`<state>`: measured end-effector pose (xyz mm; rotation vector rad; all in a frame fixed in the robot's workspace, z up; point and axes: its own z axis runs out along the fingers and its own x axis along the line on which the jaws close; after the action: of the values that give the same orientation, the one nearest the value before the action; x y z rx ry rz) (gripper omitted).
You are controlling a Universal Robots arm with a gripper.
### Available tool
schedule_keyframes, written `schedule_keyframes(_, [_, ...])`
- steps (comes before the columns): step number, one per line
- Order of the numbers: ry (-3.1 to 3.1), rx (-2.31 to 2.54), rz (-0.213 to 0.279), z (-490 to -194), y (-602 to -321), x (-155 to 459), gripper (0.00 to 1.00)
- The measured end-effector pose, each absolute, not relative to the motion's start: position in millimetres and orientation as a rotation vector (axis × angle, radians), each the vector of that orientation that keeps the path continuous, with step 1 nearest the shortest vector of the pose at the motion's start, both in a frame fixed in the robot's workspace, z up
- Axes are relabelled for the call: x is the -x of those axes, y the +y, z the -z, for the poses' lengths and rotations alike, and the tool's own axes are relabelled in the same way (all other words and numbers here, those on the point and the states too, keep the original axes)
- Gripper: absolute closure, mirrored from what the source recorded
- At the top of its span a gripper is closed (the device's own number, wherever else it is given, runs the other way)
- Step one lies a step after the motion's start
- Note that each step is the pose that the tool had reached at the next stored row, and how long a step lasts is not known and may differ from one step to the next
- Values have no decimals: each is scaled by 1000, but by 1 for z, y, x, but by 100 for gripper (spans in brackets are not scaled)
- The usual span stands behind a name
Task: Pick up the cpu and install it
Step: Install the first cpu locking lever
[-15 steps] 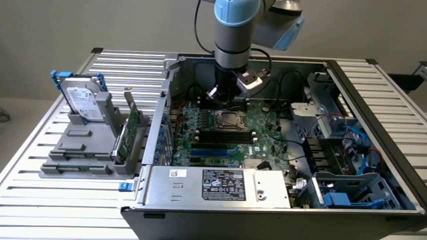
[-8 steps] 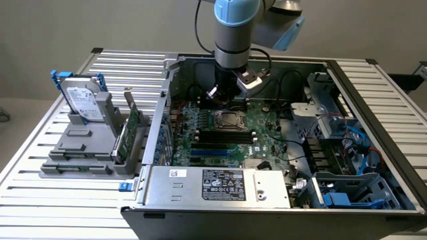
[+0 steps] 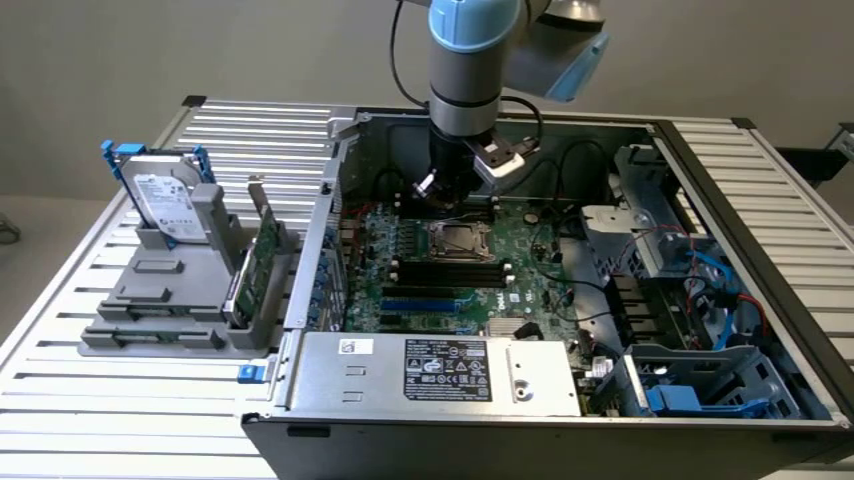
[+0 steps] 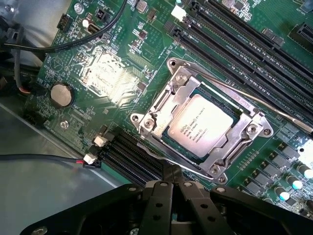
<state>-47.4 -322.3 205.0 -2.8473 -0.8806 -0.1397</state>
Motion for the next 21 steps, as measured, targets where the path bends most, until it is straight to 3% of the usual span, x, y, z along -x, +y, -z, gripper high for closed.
schedule_keyframes(21, [-896, 2866, 129, -204, -319, 46, 89])
